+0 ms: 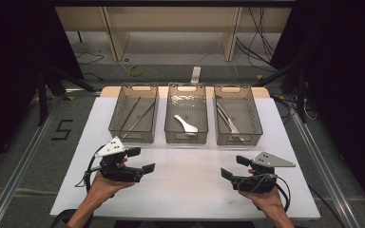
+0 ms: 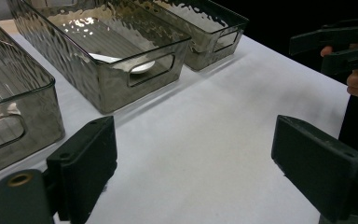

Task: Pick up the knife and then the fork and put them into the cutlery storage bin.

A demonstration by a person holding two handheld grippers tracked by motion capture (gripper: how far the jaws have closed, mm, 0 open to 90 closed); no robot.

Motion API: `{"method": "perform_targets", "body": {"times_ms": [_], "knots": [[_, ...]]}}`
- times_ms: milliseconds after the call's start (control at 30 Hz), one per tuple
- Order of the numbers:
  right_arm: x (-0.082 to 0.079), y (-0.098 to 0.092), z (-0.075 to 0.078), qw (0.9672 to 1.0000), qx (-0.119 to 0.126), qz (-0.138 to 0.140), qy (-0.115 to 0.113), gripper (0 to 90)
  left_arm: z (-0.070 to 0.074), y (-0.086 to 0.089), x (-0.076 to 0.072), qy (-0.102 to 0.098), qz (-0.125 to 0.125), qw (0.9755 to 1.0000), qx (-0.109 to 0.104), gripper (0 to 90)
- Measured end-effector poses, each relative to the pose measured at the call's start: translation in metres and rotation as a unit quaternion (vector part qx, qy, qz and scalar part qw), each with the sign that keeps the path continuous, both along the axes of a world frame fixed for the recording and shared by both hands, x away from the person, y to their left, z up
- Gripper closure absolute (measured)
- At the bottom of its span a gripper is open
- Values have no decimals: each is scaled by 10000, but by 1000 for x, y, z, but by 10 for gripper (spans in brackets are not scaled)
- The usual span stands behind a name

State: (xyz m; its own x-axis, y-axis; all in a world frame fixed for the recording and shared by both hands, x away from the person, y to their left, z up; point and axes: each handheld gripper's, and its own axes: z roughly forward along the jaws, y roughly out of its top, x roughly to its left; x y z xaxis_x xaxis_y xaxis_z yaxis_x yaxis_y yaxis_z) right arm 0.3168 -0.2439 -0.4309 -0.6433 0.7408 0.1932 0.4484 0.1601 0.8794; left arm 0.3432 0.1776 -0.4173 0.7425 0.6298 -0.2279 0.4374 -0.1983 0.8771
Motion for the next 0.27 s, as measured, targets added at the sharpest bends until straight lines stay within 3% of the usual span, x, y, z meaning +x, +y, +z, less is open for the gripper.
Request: {"method": "perform_targets", "body": {"times_ms": [267], "knots": [[0, 0, 0, 10000, -52, 35, -6, 205, 0, 0, 1, 10, 16, 10000, -12, 137]]}}
